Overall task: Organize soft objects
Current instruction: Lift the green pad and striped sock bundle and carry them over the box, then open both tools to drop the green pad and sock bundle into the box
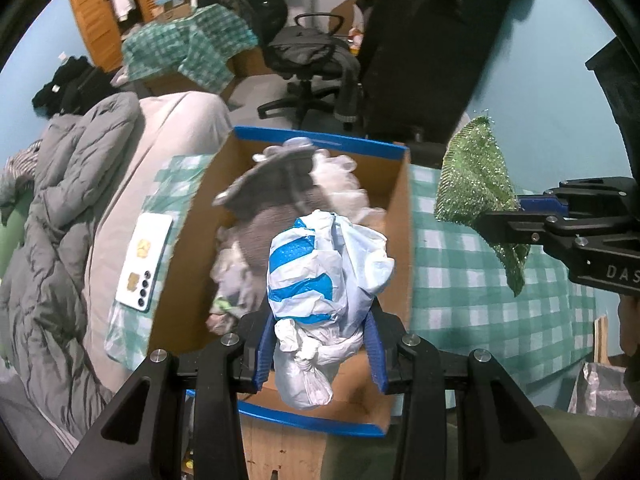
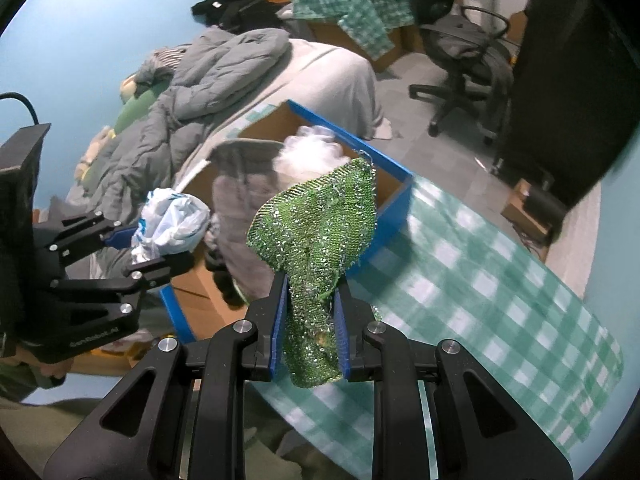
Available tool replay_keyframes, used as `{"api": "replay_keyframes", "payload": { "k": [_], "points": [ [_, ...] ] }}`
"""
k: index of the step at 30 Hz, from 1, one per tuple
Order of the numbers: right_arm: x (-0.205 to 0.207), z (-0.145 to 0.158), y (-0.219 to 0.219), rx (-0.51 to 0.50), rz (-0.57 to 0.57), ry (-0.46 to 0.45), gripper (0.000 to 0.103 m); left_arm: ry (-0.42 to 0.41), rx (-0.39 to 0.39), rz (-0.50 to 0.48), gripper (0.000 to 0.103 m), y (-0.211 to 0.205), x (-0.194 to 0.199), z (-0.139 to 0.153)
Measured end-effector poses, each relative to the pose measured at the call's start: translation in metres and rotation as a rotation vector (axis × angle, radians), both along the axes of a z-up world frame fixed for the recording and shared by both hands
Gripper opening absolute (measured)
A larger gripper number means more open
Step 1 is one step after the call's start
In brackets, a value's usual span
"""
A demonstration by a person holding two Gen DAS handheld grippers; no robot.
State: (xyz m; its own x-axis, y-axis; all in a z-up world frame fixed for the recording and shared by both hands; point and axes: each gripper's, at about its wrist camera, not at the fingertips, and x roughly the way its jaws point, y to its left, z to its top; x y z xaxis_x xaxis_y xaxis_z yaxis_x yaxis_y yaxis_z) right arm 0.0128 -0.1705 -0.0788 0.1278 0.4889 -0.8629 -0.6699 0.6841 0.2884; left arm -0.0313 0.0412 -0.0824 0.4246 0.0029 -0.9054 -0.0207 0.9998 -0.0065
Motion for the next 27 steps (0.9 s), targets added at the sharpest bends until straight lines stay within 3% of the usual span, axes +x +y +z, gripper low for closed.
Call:
{"api": "replay_keyframes", "payload": {
  "k": [10, 27],
  "points": [
    [-0.002, -0.008, 0.053, 0.033, 0.050, 0.016, 0.019, -0.004, -0.002, 0.035, 0.040, 0.034, 0.004, -0.011],
    [-0.015, -0.038, 0.085, 0.045, 0.067, 0.109, 0.020, 0.009, -0.039, 0.043, 0.041, 0.063, 0.009, -0.043]
  ]
}}
